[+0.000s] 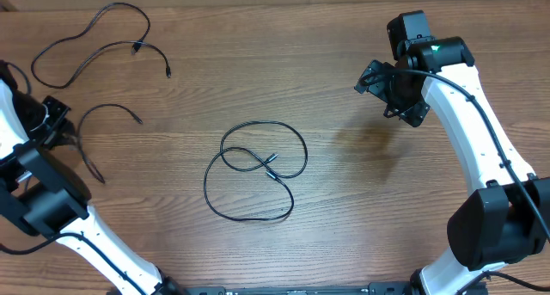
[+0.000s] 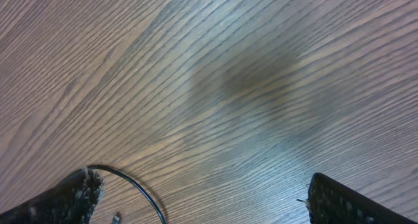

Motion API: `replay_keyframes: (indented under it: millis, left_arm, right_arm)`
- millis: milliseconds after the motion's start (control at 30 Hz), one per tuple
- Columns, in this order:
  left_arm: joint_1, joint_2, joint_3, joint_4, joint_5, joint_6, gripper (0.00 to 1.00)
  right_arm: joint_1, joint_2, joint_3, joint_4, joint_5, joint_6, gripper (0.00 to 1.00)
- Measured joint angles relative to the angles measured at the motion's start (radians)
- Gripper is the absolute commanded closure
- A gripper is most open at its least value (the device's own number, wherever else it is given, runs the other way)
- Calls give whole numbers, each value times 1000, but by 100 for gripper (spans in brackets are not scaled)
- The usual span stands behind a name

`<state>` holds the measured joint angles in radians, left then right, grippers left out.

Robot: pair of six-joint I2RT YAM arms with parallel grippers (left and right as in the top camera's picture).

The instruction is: Untangle cables

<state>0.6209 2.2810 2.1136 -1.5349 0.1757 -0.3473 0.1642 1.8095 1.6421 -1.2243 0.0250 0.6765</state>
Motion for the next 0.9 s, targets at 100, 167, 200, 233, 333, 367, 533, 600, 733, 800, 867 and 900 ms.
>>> replay_keyframes:
  millis: [100, 167, 200, 233, 333, 367, 533, 600, 733, 800, 867, 900]
  left_arm:
    - [-33, 3, 0, -6, 31, 35, 50]
    - [-61, 3, 0, -11, 42, 56, 43]
    - [-75, 3, 0, -13, 46, 63, 40]
    - [-86, 4, 0, -15, 50, 72, 38]
    - [-116, 3, 0, -23, 60, 100, 34]
    - [-124, 4, 0, -24, 61, 110, 33]
    - [-129, 3, 0, -47, 68, 120, 23]
    - [-129, 3, 0, -57, 68, 122, 19]
    - [-130, 3, 0, -70, 49, 114, 9]
    - [-130, 3, 0, -70, 4, 81, 7]
    - [-129, 3, 0, -70, -50, 30, 7]
    - [-129, 4, 0, -68, -87, 0, 7]
  right_arm:
    - [0, 0, 0, 0, 0, 0, 0]
    - [0, 0, 0, 0, 0, 0, 0]
    - [0, 0, 0, 0, 0, 0, 0]
    - [0, 0, 0, 0, 0, 0, 0]
    - [0, 0, 0, 0, 0, 0, 0]
    - [0, 0, 0, 0, 0, 0, 0]
    - [0, 0, 0, 0, 0, 0, 0]
    - [0, 0, 0, 0, 0, 0, 0]
    - [0, 0, 0, 0, 0, 0, 0]
    - [0, 0, 0, 0, 0, 0, 0]
    - [0, 0, 0, 0, 0, 0, 0]
    - [0, 0, 0, 0, 0, 0, 0]
